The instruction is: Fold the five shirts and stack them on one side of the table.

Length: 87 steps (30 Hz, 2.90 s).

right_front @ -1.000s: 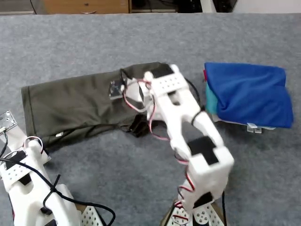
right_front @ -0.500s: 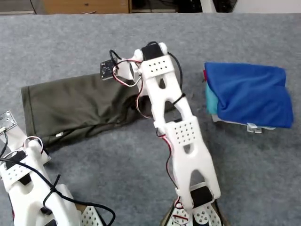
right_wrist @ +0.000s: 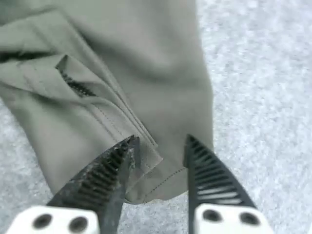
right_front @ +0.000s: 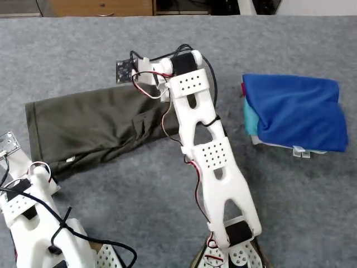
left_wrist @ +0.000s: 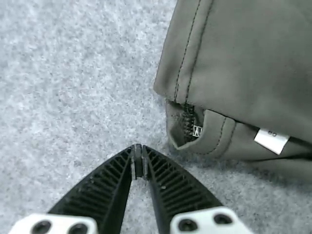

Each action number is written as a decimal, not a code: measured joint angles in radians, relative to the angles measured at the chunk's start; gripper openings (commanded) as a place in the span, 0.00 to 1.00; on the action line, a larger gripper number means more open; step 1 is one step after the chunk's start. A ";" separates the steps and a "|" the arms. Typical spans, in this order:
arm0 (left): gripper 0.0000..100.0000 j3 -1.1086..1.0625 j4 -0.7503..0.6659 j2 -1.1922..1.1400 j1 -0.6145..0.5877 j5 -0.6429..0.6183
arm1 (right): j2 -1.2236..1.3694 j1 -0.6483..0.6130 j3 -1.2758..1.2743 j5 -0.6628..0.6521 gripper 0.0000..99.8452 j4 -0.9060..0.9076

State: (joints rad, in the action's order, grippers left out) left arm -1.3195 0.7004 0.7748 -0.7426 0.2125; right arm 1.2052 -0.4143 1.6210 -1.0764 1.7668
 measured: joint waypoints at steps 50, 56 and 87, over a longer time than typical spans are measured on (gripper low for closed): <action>0.22 1.950 0.973 -1.574 0.023 0.167 | -0.684 0.193 -1.119 0.350 0.00 -0.043; 0.14 1.998 0.939 -1.688 0.026 0.160 | -0.684 0.192 -1.119 0.353 0.00 -0.043; 0.02 2.174 1.048 -1.602 0.293 0.198 | -0.684 0.221 -0.964 0.790 0.00 -0.301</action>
State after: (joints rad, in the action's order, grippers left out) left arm 0.8546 1.7484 -0.8270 -0.4496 0.4104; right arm 0.5209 -0.1933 0.6575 -0.2862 1.4661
